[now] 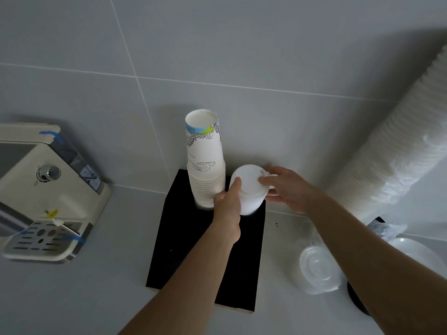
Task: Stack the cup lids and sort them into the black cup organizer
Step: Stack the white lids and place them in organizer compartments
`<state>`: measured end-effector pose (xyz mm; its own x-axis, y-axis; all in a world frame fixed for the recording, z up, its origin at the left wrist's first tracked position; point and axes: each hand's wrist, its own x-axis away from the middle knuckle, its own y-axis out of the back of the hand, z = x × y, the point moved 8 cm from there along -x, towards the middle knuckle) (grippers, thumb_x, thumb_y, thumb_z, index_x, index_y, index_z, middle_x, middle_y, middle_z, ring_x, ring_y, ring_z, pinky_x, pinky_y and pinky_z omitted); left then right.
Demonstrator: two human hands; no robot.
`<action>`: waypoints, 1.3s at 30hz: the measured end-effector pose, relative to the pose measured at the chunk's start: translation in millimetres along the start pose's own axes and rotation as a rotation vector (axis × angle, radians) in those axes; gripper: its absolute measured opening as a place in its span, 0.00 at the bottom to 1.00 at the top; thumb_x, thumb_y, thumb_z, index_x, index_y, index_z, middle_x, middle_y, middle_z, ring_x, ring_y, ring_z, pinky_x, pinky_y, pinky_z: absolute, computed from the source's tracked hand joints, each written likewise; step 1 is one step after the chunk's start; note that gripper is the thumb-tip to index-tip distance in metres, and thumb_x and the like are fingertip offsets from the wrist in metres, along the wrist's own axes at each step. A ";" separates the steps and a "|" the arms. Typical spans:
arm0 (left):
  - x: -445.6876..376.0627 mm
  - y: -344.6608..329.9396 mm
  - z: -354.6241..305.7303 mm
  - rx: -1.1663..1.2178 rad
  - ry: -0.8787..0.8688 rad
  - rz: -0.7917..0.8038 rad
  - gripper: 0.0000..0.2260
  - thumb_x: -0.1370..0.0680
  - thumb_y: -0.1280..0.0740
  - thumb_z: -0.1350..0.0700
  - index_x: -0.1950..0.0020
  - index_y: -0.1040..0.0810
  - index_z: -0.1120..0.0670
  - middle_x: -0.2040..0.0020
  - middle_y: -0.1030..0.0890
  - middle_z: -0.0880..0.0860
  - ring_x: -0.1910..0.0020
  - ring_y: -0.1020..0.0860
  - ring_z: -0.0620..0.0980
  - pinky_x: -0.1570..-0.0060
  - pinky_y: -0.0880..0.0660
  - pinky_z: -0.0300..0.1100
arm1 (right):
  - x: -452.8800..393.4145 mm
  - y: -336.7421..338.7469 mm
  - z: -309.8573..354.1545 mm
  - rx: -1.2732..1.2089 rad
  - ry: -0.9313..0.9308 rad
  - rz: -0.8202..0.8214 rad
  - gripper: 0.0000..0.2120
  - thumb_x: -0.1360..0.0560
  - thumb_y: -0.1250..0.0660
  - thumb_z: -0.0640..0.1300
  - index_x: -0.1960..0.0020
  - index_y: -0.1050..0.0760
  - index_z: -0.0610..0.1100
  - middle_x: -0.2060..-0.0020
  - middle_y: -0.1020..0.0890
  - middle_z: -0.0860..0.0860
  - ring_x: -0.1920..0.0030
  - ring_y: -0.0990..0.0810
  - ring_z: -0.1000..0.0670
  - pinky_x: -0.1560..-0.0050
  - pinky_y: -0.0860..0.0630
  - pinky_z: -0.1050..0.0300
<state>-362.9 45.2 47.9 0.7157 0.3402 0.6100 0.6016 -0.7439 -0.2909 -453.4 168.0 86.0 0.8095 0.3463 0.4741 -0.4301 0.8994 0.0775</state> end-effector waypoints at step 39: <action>19.2 0.6 -8.5 -1.227 -0.451 0.096 0.25 0.21 0.39 0.52 0.26 0.37 0.58 0.28 0.31 0.56 0.29 0.33 0.54 0.33 0.36 0.41 | 8.3 -5.2 -14.6 0.859 0.230 -0.141 0.21 0.23 0.36 0.48 0.30 0.27 0.53 0.33 0.22 0.49 0.38 0.22 0.47 0.38 0.28 0.58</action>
<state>-351.8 46.4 65.7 0.9365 0.2400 0.2558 0.0008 -0.7307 0.6827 -438.6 170.1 76.7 0.8977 0.3757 0.2303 -0.3964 0.4602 0.7944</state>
